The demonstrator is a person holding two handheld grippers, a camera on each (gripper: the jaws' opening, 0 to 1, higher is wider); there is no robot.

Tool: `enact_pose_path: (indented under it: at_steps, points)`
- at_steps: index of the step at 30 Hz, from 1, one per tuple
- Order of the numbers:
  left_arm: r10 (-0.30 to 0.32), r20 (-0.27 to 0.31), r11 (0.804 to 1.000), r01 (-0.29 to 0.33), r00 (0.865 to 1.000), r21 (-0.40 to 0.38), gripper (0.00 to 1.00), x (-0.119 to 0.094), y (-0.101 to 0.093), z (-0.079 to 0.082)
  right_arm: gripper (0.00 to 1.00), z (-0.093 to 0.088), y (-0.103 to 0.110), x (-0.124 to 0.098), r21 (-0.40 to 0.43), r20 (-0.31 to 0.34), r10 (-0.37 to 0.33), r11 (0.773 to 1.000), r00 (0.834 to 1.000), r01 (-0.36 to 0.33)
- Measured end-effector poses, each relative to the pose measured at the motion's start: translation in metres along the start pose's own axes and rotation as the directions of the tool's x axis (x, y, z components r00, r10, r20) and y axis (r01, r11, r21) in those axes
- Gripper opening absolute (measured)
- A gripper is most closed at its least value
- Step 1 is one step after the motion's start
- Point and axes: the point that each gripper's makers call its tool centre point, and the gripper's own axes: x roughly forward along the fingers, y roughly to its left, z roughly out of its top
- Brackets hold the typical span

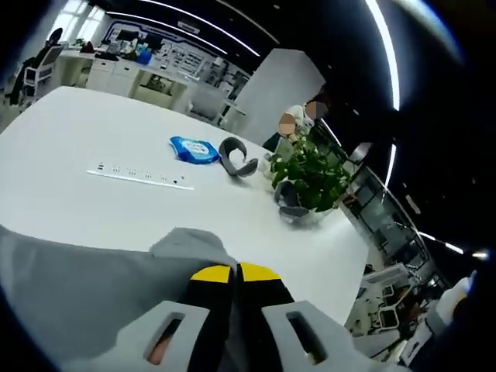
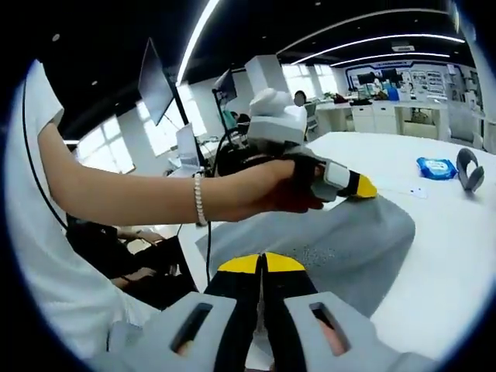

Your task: Fold the towel on the table until its edges align and the towel forms a compact rectangular stack.

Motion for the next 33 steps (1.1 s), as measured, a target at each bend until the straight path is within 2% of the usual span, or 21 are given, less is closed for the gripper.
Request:
enact_pose_path:
  at_steps: [3,12,21,33]
  points:
    - [0.008,0.001,1.000,-0.008,1.000,0.017,0.02,-0.009,0.013,0.006,0.00,0.006,0.010,0.012,-0.015,-0.006,0.005,1.000,1.000,-0.005]
    - [0.015,0.046,1.000,-0.015,0.999,-0.001,0.02,-0.037,0.056,0.031,0.00,0.022,0.041,0.049,-0.046,-0.009,0.037,0.998,0.999,-0.038]
    - [0.024,0.072,1.000,-0.024,0.997,0.000,0.02,-0.065,0.092,0.046,0.00,0.034,0.074,0.092,-0.099,-0.026,0.061,0.993,0.998,-0.063]
    - [0.059,0.102,0.998,-0.060,0.993,0.004,0.02,-0.105,0.143,0.055,0.00,0.032,0.103,0.143,-0.150,-0.069,0.082,0.984,0.994,-0.091]
